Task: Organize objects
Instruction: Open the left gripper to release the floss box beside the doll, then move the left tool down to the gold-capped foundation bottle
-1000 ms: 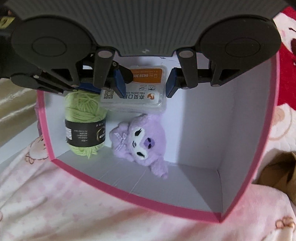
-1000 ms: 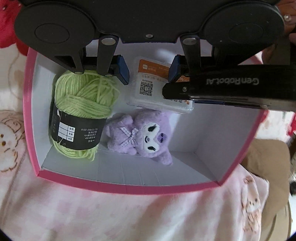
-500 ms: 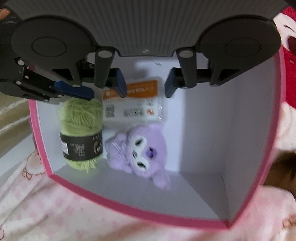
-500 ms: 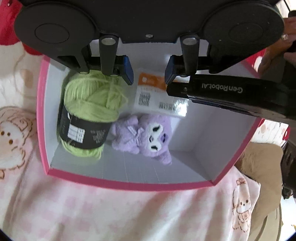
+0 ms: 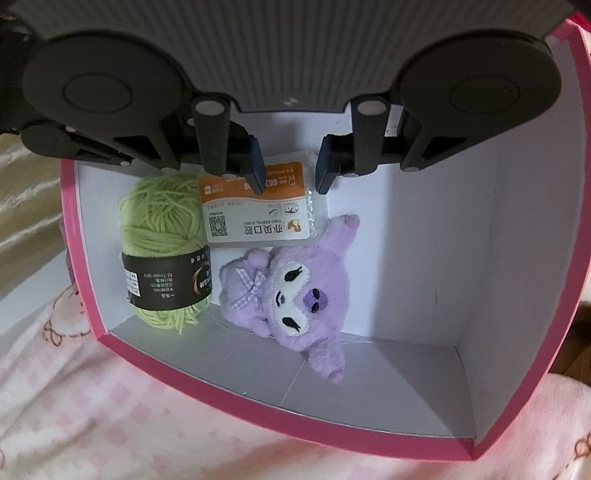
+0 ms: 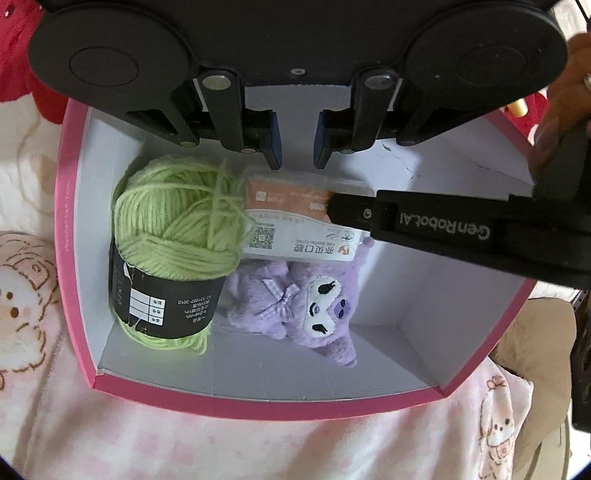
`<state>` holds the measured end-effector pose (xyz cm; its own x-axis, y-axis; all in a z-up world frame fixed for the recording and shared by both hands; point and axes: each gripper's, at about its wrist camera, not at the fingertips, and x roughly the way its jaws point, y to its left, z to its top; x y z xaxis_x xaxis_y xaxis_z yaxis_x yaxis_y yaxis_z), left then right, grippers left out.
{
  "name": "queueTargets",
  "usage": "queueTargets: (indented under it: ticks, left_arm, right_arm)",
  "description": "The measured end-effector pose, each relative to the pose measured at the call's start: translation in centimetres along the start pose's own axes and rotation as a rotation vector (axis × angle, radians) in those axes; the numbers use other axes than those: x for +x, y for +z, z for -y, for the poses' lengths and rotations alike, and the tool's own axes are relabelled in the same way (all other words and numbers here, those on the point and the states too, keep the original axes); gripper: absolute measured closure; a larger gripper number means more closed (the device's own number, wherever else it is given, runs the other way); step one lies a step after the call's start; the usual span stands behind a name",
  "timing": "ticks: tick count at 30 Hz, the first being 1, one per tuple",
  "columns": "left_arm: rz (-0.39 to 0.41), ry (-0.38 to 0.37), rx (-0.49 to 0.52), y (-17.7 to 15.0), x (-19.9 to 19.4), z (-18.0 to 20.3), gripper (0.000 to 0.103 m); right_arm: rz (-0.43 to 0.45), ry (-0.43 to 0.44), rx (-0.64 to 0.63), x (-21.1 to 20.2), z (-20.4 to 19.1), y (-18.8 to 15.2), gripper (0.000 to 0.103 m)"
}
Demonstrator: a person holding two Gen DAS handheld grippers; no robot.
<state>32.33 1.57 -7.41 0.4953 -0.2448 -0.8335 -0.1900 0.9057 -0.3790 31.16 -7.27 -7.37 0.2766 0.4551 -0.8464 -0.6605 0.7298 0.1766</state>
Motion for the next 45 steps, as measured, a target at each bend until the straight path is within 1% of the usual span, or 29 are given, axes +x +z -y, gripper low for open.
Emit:
queueTargets:
  ticks: [1,2,4,8,9,11,14,18,21,25,29,34,38,41,45]
  left_arm:
    - [0.007,0.001,0.010,-0.2,-0.3,0.1,0.071]
    - [0.016,0.001,0.023,-0.4,-0.6,0.2,0.069]
    - [0.031,-0.002,0.056,-0.8,-1.6,0.5,0.060]
    - [0.045,-0.017,0.131,-1.4,-4.4,1.4,0.056]
    - [0.050,-0.024,0.142,-1.6,-5.3,1.6,0.054]
    - [0.057,-0.048,0.161,-2.0,-7.2,1.8,0.052]
    - [0.061,-0.059,0.193,-2.7,-10.2,2.0,0.050]
    - [0.056,-0.056,0.250,-3.9,-13.6,2.5,0.046]
    - [0.062,-0.044,0.298,-5.0,-16.2,2.8,0.043]
    - [0.061,-0.058,0.324,-6.7,-18.9,2.5,0.041]
    - [0.050,-0.052,0.337,-8.4,-20.2,1.7,0.040]
    - [0.002,-0.021,0.331,-10.1,-19.8,0.2,0.040]
    - [-0.022,-0.015,0.270,-12.1,-19.2,-2.2,0.039]
    - [-0.022,-0.005,0.223,-13.7,-18.5,-4.0,0.039]
    - [-0.047,-0.030,0.149,-15.4,-16.7,-6.2,0.039]
  right_arm:
    - [0.014,0.014,0.009,-0.6,0.0,-0.1,0.081]
    - [0.030,0.028,0.021,-1.4,0.2,-0.3,0.081]
    - [0.060,0.054,0.031,-3.4,0.4,-0.5,0.079]
    - [0.102,0.081,0.017,-7.3,0.1,-0.8,0.075]
    - [0.111,0.086,0.011,-8.3,0.1,-1.0,0.072]
    - [0.124,0.079,-0.001,-10.4,-0.3,-1.4,0.068]
    - [0.133,0.050,-0.011,-13.1,-0.7,-2.0,0.062]
    - [0.137,0.035,-0.036,-16.2,-1.5,-2.9,0.061]
    - [0.143,0.033,-0.068,-18.0,-2.6,-3.8,0.058]
    - [0.151,0.048,-0.104,-19.8,-4.1,-5.5,0.053]
    - [0.150,0.077,-0.117,-20.5,-5.5,-7.1,0.051]
    - [0.128,0.135,-0.158,-20.1,-7.5,-8.7,0.049]
    - [0.102,0.183,-0.226,-18.7,-9.1,-9.6,0.049]
    - [0.076,0.206,-0.292,-17.1,-10.4,-10.3,0.049]
    - [0.069,0.249,-0.368,-14.8,-11.9,-11.0,0.049]
